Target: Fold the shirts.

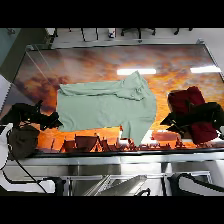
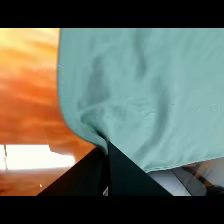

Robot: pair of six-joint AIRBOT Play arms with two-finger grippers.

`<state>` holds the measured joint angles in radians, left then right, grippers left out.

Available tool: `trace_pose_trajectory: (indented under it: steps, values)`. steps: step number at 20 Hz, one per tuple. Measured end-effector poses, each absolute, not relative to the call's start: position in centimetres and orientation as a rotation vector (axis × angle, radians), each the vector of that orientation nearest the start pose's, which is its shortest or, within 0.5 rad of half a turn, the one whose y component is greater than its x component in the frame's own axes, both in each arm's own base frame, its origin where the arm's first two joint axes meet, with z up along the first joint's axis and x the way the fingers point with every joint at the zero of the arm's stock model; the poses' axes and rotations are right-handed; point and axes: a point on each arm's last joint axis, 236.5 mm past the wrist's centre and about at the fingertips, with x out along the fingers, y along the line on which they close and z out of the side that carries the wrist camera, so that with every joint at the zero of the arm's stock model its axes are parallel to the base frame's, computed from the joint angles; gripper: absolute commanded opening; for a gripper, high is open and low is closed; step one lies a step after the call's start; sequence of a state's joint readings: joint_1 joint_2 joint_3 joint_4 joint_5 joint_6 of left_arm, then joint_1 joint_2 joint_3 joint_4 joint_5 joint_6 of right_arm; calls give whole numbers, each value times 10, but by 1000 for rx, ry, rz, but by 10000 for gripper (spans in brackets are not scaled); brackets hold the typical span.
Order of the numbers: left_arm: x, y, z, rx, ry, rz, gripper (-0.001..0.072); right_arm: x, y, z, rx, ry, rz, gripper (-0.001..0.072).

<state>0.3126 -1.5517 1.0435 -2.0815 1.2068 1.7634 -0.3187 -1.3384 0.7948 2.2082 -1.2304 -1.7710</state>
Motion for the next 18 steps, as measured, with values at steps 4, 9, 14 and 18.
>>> trace_pose_trajectory:
  steps: [4, 9, 14, 18]
  values:
    - [364, -8, -88, -612, 1512, -155, 12, 293, 83, -101, 758, 1571, 232, 541]
    - [369, -6, -84, -608, 1502, -158, 12, 291, 131, -127, 794, 1634, 303, 199]
    - [364, -5, -83, -605, 1520, -165, 11, 311, 141, -129, 736, 1580, 344, 23]
    - [345, 18, -76, -531, 1571, -80, 11, 318, 121, -111, 582, 1507, 334, 23]
